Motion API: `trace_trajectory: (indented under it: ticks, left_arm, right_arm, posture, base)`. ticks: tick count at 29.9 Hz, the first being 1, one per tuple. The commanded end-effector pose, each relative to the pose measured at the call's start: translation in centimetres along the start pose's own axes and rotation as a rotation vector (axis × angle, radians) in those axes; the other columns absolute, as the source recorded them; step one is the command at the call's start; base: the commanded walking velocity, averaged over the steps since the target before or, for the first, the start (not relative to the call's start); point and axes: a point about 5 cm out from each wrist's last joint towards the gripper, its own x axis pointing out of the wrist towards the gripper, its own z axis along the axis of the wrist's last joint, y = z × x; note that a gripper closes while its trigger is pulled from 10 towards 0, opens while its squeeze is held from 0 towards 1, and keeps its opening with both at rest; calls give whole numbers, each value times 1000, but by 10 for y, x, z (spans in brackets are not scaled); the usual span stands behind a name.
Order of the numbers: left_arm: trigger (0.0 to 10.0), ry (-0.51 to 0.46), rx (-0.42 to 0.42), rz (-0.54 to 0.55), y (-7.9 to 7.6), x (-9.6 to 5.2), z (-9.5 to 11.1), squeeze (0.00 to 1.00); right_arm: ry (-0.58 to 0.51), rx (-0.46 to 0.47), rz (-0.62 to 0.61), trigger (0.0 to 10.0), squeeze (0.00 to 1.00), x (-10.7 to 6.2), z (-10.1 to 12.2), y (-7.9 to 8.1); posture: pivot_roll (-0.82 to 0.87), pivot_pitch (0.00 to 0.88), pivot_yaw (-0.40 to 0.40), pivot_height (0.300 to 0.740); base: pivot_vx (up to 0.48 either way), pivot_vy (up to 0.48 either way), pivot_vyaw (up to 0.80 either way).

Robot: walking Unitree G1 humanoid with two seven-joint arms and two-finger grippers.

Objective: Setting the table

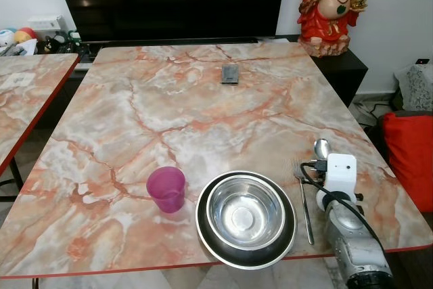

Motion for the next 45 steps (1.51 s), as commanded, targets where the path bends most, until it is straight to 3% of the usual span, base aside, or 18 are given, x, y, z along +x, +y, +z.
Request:
trace_trajectory:
  ticks: [1, 12, 32, 39, 45]
  left_arm:
    - [10000, -16, -11, -16, -6, 2, 5, 0]
    - [10000, -18, -12, -13, 0, -2, -4, 0]
    - [10000, -26, 9, -27, -7, 2, 8, 0]
    - [10000, -40, 4, -13, 5, 4, 19, 0]
    - [10000, -27, -1, -7, 12, 1, 11, 0]
  right_arm:
    - [1, -1, -9, 10000, 0, 0, 2, -2]
    - [-6, 14, 27, 10000, 0, -5, -2, 0]
    - [-32, 25, 62, 10000, 0, -23, -13, -5]
    - [-30, 19, 64, 10000, 0, -18, -10, -3]
    - [-29, 17, 77, 10000, 0, -16, -11, 1]
  posture:
    - [-29, 96, 4, 740]
    - [-32, 97, 1, 740]
    - [-48, 86, 8, 740]
    - [-40, 92, 4, 740]
    - [-39, 102, 5, 740]
  base:
    - [0, 0, 0]
    - [0, 0, 0]
    - [0, 0, 0]
    - [0, 0, 0]
    - [0, 0, 0]
